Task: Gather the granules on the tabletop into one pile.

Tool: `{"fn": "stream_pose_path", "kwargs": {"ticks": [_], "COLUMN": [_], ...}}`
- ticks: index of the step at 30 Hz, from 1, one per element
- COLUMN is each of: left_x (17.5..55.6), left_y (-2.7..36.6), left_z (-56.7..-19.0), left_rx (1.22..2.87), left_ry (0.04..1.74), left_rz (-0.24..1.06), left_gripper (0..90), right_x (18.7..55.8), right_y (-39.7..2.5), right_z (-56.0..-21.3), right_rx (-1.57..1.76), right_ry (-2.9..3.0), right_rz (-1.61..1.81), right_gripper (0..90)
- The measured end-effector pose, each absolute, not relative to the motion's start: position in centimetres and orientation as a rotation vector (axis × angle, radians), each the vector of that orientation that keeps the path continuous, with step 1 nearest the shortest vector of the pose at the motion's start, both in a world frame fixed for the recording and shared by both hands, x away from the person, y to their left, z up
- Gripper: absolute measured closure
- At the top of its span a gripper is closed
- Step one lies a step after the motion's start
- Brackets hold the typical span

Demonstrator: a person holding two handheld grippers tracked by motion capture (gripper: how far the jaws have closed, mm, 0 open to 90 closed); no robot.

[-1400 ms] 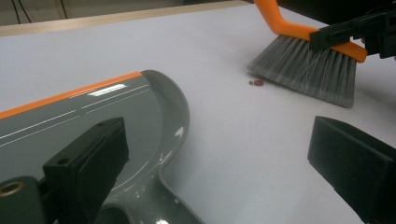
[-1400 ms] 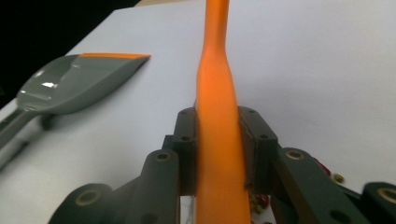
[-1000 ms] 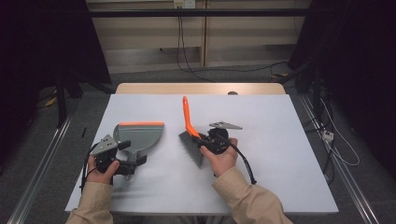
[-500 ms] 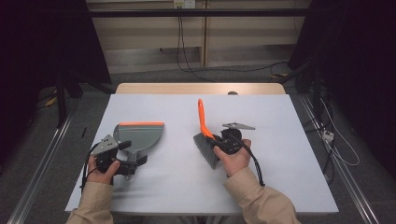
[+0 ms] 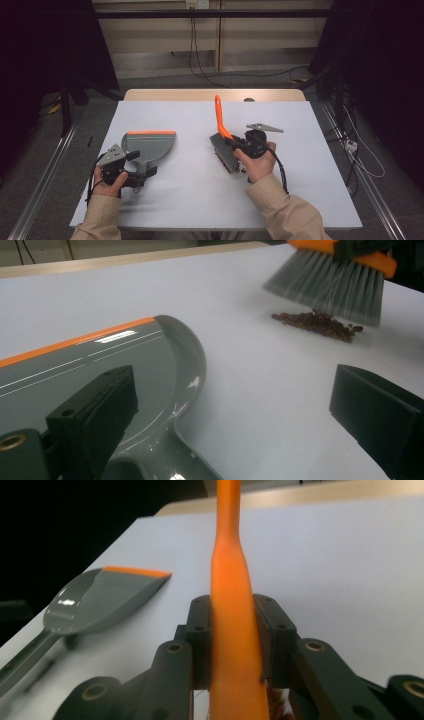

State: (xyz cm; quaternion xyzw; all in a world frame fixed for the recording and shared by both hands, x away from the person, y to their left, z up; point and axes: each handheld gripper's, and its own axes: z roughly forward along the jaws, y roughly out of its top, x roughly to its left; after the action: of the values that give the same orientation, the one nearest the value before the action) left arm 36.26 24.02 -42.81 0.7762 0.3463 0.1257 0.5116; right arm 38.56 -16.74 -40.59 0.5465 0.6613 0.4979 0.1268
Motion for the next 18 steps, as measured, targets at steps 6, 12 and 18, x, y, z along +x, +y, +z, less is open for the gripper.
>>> {"fn": "stream_pose_path", "kwargs": {"ticks": [6, 12, 18], "left_x": [36.3, 36.4, 36.4], "left_y": [24.0, 24.1, 24.2], "left_z": [-42.8, -42.9, -42.9], "left_rx": [1.864, 1.861, 1.861], "left_ry": [0.839, 0.846, 0.850], "left_rz": [0.306, 0.303, 0.304], "left_gripper": [4.9, 4.9, 4.9], "right_x": [41.2, 43.8, 44.5], "right_y": [-18.7, -19.6, -19.6], "right_z": [-39.8, -40.8, -42.4], "right_rx": [1.426, 1.159, 1.073], "right_ry": [1.976, 2.103, 2.210], "right_rz": [1.385, 1.249, 1.151], "right_gripper": [71.5, 71.5, 71.3]}}
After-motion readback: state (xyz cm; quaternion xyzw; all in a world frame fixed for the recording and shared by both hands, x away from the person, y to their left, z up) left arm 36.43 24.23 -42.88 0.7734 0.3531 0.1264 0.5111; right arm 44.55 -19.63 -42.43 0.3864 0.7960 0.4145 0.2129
